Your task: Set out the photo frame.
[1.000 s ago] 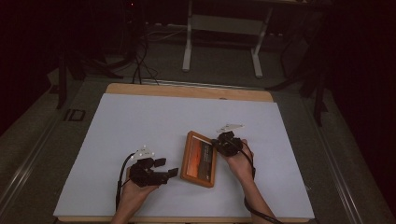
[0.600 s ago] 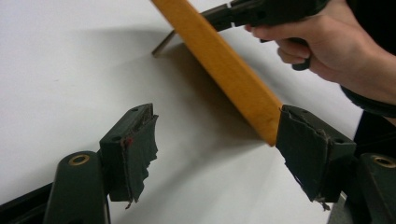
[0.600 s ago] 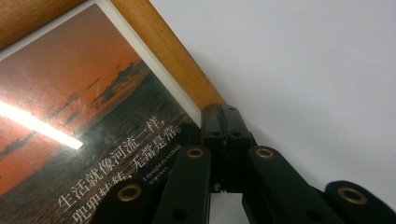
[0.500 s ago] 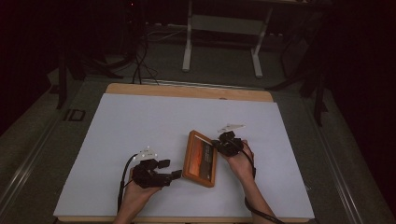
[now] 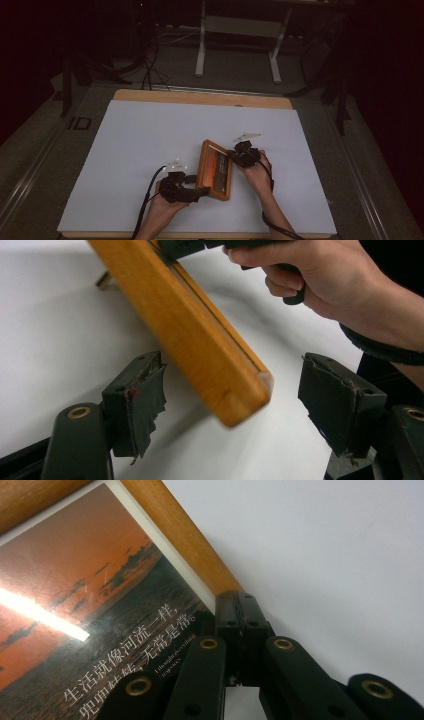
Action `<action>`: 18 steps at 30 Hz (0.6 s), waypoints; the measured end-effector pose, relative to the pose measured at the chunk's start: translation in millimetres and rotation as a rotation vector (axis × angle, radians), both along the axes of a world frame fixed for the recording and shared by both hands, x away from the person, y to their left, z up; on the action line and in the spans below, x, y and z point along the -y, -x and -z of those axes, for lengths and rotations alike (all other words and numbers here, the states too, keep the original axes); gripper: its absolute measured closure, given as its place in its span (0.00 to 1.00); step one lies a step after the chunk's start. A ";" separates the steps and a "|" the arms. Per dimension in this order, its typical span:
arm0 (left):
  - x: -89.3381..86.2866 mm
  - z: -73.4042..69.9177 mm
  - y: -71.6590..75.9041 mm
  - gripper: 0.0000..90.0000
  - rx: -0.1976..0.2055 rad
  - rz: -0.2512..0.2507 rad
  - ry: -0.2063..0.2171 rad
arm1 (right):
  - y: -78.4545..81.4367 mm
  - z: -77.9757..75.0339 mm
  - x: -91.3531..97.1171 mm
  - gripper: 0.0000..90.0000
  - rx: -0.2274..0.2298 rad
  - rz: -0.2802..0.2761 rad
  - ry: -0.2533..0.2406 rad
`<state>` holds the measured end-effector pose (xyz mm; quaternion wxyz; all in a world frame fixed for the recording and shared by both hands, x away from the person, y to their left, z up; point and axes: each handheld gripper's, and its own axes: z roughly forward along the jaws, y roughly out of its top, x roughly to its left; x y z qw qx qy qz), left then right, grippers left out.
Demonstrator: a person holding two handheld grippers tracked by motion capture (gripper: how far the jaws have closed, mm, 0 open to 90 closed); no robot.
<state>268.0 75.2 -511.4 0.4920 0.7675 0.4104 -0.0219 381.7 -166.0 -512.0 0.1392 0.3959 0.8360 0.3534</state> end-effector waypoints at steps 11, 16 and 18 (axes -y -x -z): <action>6.3 4.6 -6.7 0.54 -0.072 -0.039 0.015 | -0.4 0.4 1.2 1.00 -0.003 -0.001 -0.011; 6.3 2.7 -8.1 0.57 -0.114 -0.063 0.027 | -0.6 0.9 2.5 1.00 -0.006 0.004 -0.023; 6.2 1.6 -9.0 0.59 -0.122 -0.070 0.029 | -0.5 0.4 3.4 1.00 -0.003 0.004 -0.014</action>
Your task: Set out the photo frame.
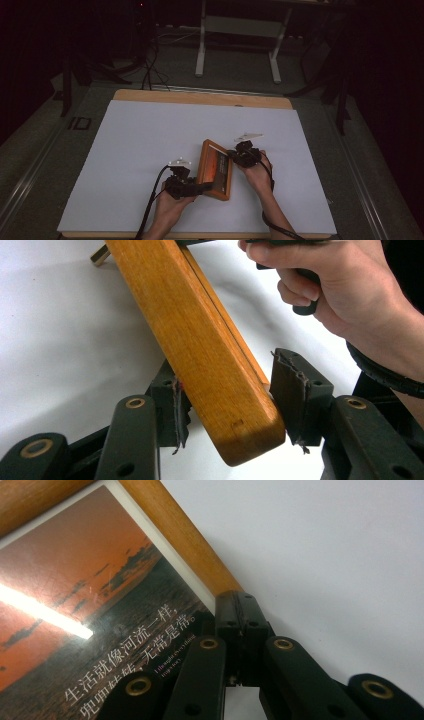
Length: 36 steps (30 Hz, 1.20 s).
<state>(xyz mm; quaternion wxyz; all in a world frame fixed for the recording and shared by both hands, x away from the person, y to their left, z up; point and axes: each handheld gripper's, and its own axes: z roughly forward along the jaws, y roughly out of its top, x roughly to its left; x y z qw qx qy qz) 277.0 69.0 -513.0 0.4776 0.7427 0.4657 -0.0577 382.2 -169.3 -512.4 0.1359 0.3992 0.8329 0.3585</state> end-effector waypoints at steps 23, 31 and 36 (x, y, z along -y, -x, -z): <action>-9.0 -43.5 -20.5 0.76 0.185 0.052 -0.121 | 33.5 -52.7 23.2 0.83 0.143 -0.061 -0.074; -20.5 -54.9 -23.6 0.77 0.368 0.162 -0.241 | 43.1 -69.4 13.8 0.89 0.225 -0.081 -0.101; -28.7 -44.3 -20.8 0.76 0.396 0.182 -0.227 | 44.8 -76.1 0.4 1.00 0.290 -0.092 -0.079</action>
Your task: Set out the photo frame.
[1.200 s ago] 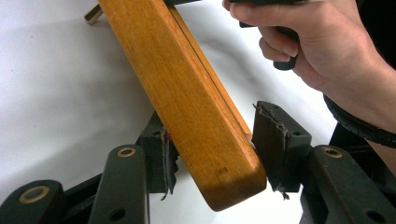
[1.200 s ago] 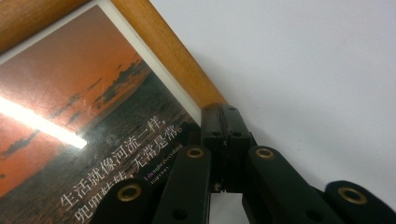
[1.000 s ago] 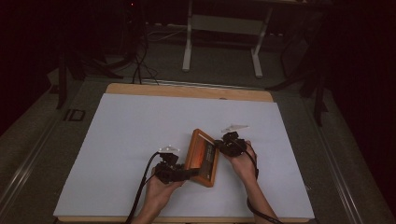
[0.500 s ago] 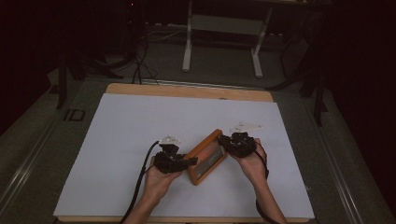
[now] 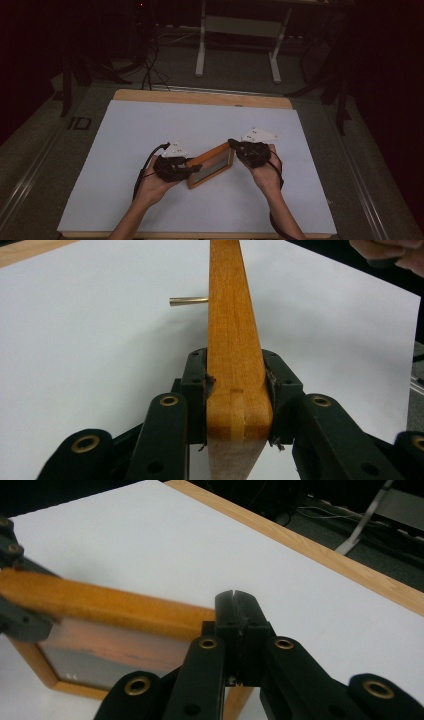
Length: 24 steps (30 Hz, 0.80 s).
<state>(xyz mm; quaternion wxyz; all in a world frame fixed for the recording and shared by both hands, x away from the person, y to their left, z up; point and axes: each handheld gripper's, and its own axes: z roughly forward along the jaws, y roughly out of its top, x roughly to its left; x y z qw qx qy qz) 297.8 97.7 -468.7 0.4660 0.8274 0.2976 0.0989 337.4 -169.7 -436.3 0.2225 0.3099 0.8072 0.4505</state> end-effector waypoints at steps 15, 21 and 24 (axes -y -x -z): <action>-14.6 34.7 14.1 0.62 -0.055 -0.069 0.096 | -2.6 6.1 -8.2 1.00 -0.017 0.002 -0.034; -14.2 51.3 14.6 0.68 -0.101 -0.056 0.085 | -4.0 6.5 -8.2 1.00 -0.020 0.003 -0.042; -12.6 53.5 13.2 0.73 -0.097 -0.060 0.075 | -4.5 7.0 -8.1 1.00 -0.024 0.002 -0.049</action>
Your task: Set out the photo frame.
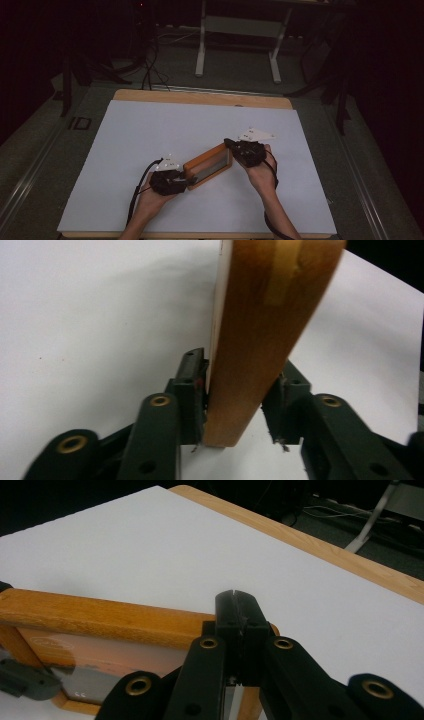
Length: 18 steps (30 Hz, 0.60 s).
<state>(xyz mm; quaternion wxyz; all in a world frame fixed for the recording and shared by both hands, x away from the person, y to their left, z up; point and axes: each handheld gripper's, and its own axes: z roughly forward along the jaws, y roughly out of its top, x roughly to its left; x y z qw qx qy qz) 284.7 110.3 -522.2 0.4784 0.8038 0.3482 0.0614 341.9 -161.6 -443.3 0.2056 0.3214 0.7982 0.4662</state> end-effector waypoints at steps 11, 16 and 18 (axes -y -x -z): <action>3.6 -17.7 -3.7 0.77 0.020 0.038 -0.061 | -0.8 -1.4 3.2 1.00 0.001 0.001 0.003; -2.2 -44.9 -9.8 0.77 0.028 0.058 -0.073 | 0.3 -2.4 14.6 1.00 -0.010 -0.002 -0.013; -3.8 -51.5 -11.6 0.77 0.034 0.068 -0.077 | 0.6 -3.3 16.4 1.00 -0.009 -0.008 -0.019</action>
